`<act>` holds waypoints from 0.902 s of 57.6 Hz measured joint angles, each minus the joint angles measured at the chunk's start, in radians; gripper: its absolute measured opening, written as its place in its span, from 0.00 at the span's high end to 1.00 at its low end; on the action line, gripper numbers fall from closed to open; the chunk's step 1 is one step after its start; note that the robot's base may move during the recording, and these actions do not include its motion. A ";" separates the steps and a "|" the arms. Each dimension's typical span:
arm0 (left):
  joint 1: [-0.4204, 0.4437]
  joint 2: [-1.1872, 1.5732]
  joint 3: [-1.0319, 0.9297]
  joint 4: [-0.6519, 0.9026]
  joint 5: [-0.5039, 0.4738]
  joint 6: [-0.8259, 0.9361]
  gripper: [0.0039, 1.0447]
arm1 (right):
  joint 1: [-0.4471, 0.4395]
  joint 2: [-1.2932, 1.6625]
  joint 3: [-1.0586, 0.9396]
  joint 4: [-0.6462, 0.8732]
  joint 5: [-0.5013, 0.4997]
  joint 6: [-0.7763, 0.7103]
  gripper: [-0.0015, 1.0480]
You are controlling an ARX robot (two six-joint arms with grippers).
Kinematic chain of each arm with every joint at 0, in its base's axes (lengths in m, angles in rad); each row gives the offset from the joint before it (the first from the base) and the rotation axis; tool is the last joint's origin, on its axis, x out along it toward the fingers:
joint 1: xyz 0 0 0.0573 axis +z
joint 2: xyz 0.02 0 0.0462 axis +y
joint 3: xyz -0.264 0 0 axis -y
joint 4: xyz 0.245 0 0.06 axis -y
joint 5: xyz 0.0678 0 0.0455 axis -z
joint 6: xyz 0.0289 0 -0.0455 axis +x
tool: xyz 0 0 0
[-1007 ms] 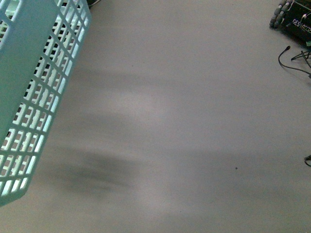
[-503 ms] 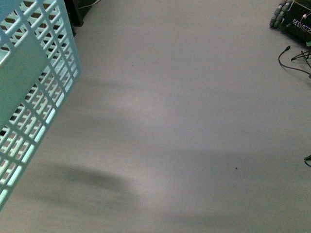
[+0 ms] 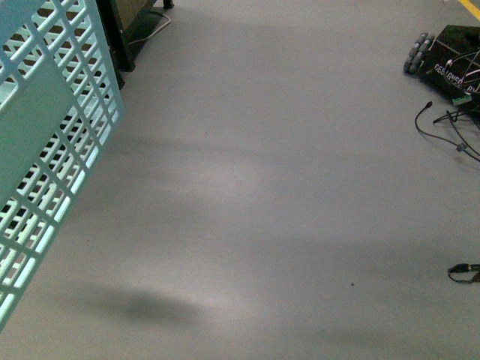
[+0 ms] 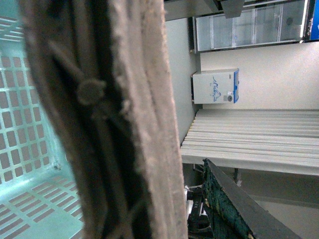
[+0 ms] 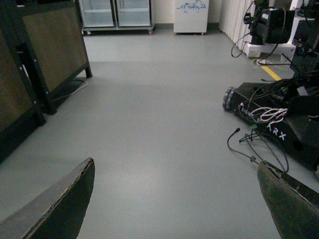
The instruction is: Pick lemon and mango into basket
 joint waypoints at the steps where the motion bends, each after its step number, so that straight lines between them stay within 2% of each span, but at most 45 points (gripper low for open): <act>1: 0.000 0.000 0.000 0.000 0.001 0.000 0.73 | 0.000 0.000 0.000 0.000 0.000 0.000 0.08; 52: 0.000 0.000 0.000 0.000 0.005 -0.003 0.73 | 0.000 0.000 0.000 0.000 0.000 0.000 0.08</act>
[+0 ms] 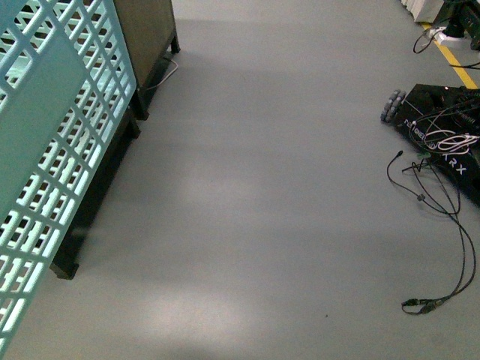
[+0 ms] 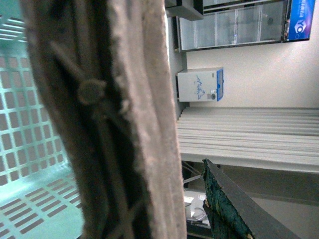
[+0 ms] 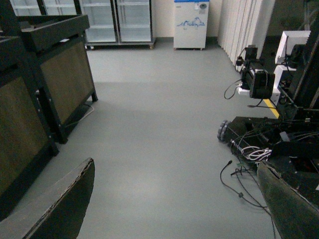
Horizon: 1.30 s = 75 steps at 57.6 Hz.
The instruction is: Pick lemon and mango into basket
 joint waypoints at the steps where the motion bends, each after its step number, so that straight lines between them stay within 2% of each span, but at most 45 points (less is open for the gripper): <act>1: 0.000 0.000 0.000 0.000 0.000 0.000 0.73 | 0.000 0.000 0.000 0.000 0.000 0.000 0.08; 55: -0.005 -0.002 0.002 0.000 0.019 -0.012 0.73 | 0.000 -0.001 0.000 0.000 0.005 0.000 0.08; 75: -0.003 0.001 0.002 0.000 -0.002 -0.003 0.73 | 0.000 0.000 0.000 0.000 0.000 0.000 0.08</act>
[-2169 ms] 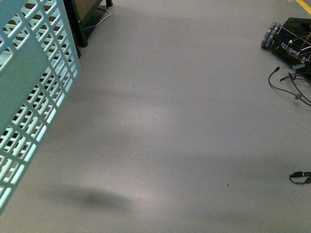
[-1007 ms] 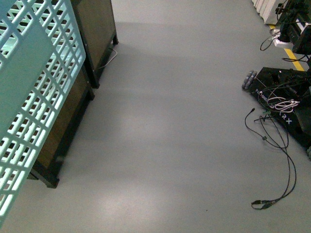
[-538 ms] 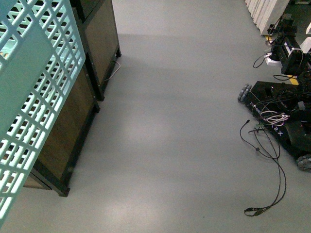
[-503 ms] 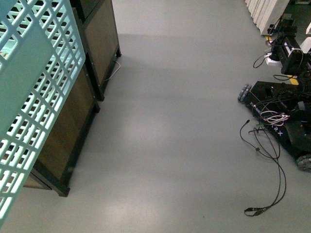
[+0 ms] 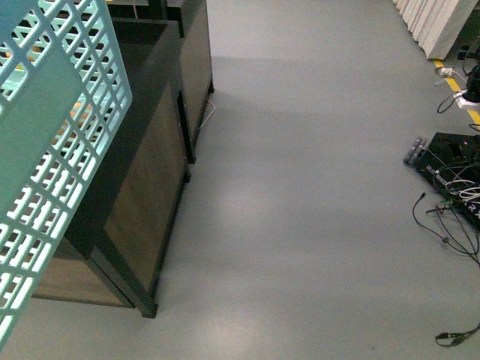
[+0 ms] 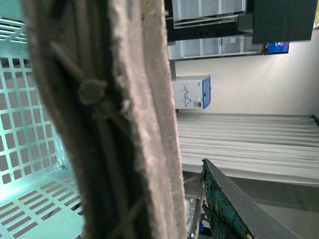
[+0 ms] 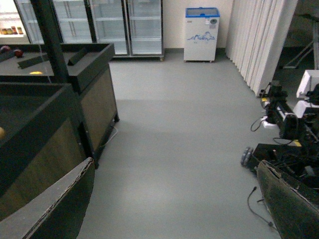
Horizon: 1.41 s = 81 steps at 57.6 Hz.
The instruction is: Pick lemon and mango into basket
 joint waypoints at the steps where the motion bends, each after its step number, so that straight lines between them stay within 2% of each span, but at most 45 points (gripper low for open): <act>1: 0.000 0.000 0.000 0.000 -0.002 0.000 0.73 | 0.000 -0.001 0.000 0.000 0.002 0.000 0.08; 81: 0.001 0.000 0.000 0.000 0.003 0.001 0.73 | 0.000 -0.002 0.000 0.000 0.000 0.000 0.08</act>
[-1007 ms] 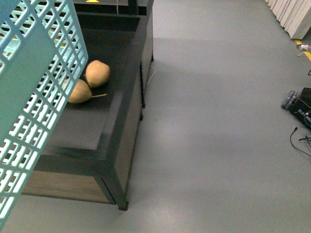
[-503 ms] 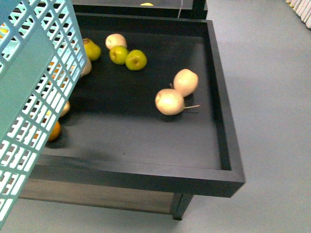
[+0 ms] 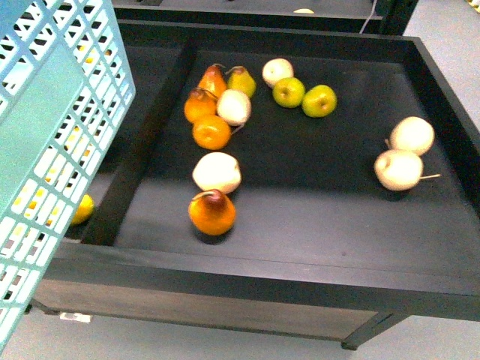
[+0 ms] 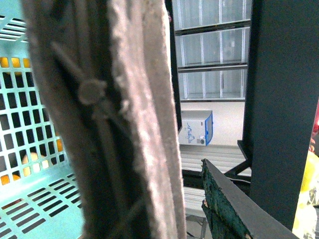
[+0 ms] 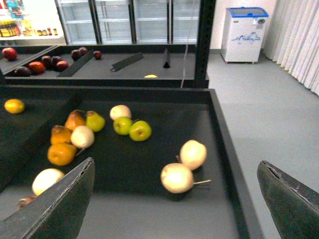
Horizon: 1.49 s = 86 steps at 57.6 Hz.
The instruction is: Pick lemon and mango into basket
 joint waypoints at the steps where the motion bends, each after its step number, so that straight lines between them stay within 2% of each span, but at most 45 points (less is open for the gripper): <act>1: 0.000 0.000 0.000 0.000 0.000 -0.001 0.73 | 0.000 0.000 0.000 0.000 0.000 0.000 0.08; 86: 0.000 -0.001 0.000 0.000 0.000 0.001 0.73 | 0.000 0.000 0.000 0.000 0.000 0.000 0.08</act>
